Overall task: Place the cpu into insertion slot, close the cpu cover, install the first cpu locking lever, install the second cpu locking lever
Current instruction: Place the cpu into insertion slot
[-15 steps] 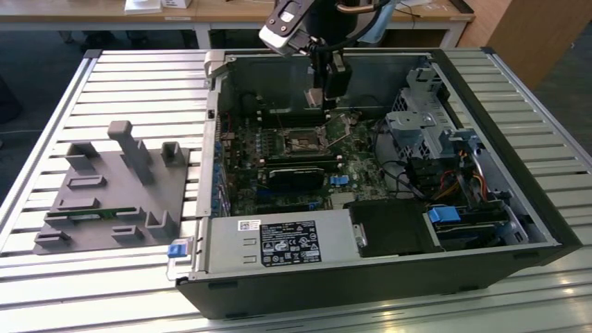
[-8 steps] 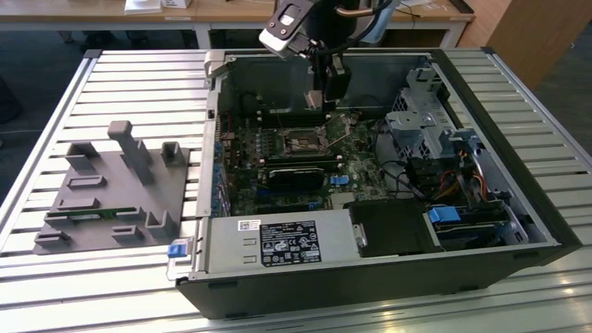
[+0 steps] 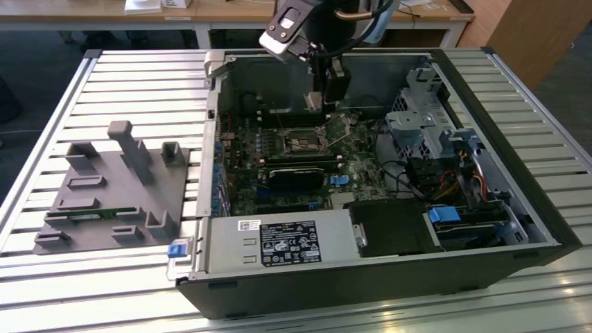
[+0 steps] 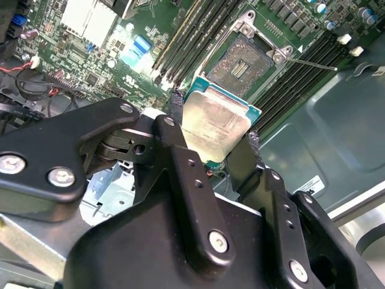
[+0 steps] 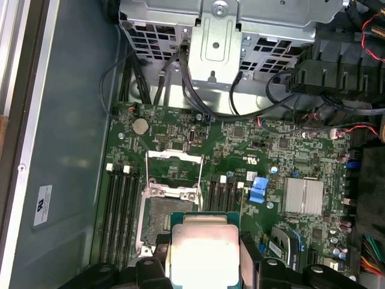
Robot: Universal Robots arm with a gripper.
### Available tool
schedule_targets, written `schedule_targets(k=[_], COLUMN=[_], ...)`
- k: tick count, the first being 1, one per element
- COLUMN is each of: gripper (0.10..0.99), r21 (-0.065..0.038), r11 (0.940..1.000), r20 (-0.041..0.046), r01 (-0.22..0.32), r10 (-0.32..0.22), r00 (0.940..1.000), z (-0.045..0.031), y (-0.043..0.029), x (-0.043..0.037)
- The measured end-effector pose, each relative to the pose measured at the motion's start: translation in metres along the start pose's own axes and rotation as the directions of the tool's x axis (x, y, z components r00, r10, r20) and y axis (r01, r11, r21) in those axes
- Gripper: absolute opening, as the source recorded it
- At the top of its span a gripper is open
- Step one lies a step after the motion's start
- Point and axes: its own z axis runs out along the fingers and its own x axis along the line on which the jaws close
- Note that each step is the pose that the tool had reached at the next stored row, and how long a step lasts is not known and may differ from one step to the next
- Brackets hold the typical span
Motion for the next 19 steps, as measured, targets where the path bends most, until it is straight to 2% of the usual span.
schedule_targets(k=[19], gripper=[0.537], r21=[0.000], r11=[1.0000], r20=[0.0000], r01=[0.000], r10=[0.000], r00=[1.0000], z=[0.0053], y=[-0.0005], x=[-0.0001])
